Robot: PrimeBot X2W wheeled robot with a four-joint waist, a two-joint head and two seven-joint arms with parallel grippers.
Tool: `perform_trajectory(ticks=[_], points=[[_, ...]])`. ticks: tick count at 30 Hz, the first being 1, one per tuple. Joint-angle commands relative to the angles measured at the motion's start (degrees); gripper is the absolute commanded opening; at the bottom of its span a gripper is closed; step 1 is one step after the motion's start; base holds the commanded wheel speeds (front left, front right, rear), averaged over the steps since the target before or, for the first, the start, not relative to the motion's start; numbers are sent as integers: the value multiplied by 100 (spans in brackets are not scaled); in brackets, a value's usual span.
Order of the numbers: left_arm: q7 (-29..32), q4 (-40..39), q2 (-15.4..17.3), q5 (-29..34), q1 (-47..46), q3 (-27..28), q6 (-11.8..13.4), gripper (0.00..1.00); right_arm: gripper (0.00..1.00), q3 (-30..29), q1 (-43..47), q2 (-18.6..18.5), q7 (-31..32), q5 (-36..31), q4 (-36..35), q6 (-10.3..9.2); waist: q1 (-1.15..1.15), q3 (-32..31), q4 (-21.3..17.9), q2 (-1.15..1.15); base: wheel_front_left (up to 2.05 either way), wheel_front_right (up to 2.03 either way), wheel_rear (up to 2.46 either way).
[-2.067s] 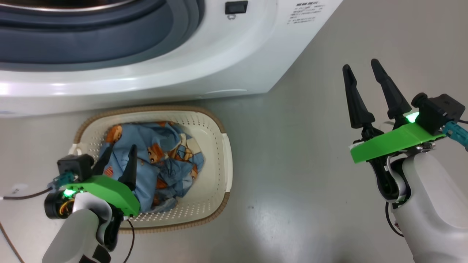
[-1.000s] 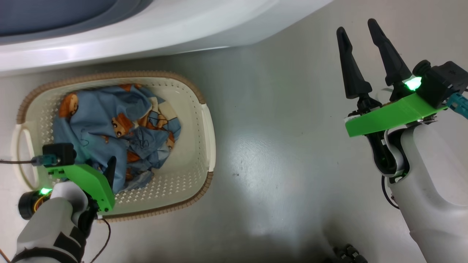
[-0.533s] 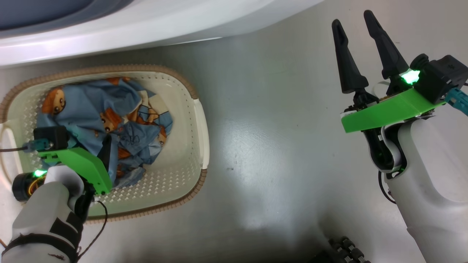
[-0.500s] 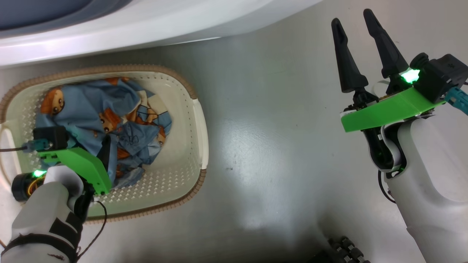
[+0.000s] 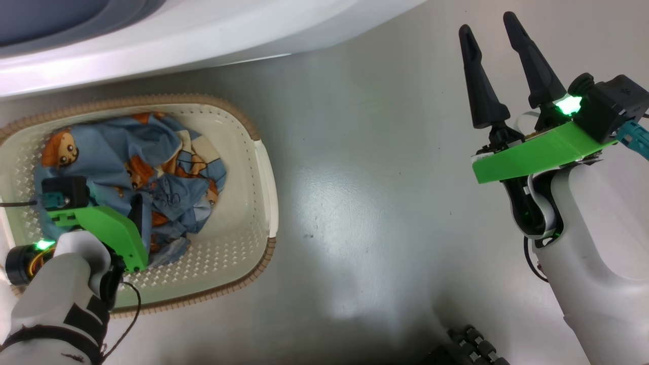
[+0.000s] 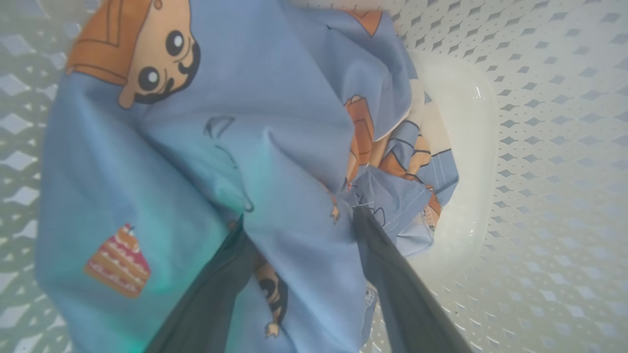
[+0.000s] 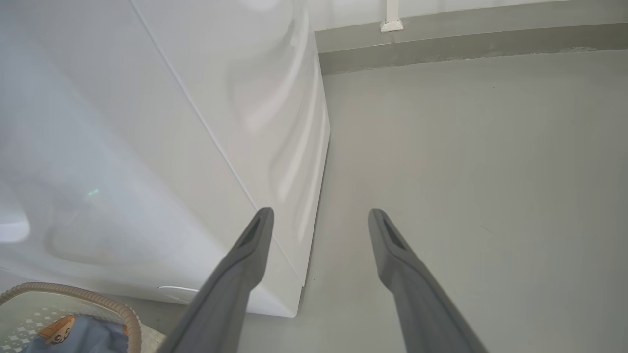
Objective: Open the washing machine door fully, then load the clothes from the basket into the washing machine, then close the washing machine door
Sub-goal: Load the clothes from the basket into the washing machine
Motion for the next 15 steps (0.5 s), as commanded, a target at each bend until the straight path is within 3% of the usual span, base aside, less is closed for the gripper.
perform_trajectory(ticks=[1, 7, 8, 9, 10, 15], points=[[17, 10, 224, -19, 145, 92, -23, 100, 100, 77, 190, 16, -51, -30, -137, 25, 0, 8, -3, 0, 0, 0, 0], [2, 10, 215, -55, 55, 87, 3, 100, 100, 70, 190, -17, -51, -44, -157, 25, 0, 55, -12, 0, 0, 0, 0], [28, 10, 218, -58, 42, 83, 15, 68, 100, 68, 190, -19, -51, -45, -157, 25, 0, 55, -12, 0, 0, 0, 0], [35, 10, 223, -59, 26, 78, 26, 42, 100, 65, 191, -20, -51, -49, -155, 25, 0, 54, -12, 0, 0, 0, 0], [4, 10, 228, -59, 9, 75, 27, 0, 100, 66, 193, -17, -51, -54, -153, 25, 0, 49, -13, 0, 0, 0, 0], [-76, 11, 226, -87, 7, 66, 2, 0, 100, 66, 197, -5, -51, -57, -137, 25, 0, 7, -5, 0, 0, 0, 0]])
